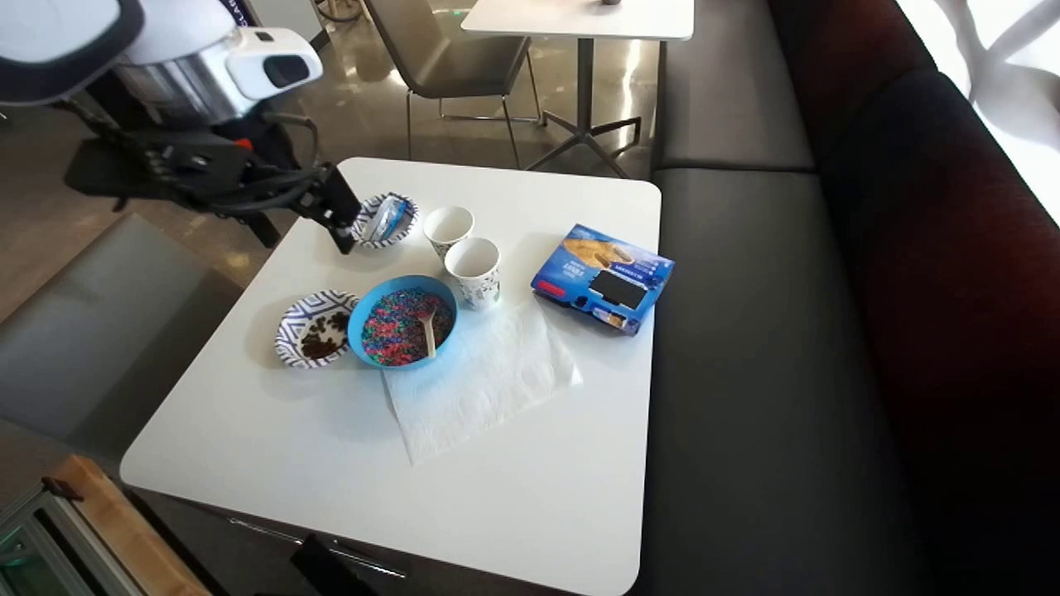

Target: Transfer a spoonful of contents from the blue bowl onto the paper towel

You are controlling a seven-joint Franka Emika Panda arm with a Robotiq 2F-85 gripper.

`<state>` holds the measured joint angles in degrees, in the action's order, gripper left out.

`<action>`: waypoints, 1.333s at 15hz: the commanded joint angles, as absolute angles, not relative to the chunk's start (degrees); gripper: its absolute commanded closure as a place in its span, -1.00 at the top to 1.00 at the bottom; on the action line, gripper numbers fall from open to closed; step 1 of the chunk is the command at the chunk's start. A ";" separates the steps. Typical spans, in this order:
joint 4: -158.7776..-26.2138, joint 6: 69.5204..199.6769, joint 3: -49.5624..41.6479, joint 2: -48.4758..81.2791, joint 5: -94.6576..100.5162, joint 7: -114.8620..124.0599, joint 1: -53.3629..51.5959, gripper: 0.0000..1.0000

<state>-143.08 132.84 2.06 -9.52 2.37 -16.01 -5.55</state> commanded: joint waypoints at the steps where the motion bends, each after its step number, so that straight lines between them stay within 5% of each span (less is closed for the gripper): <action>1: -143.02 141.34 2.23 -0.20 10.84 -20.19 -4.18 1.00; 13: -140.11 159.96 0.20 20.21 29.93 -21.71 -3.62 1.00; 20: -139.76 157.84 0.28 20.30 27.78 -21.22 -3.64 1.00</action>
<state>-139.80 157.98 0.12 20.34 27.82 -21.16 -3.78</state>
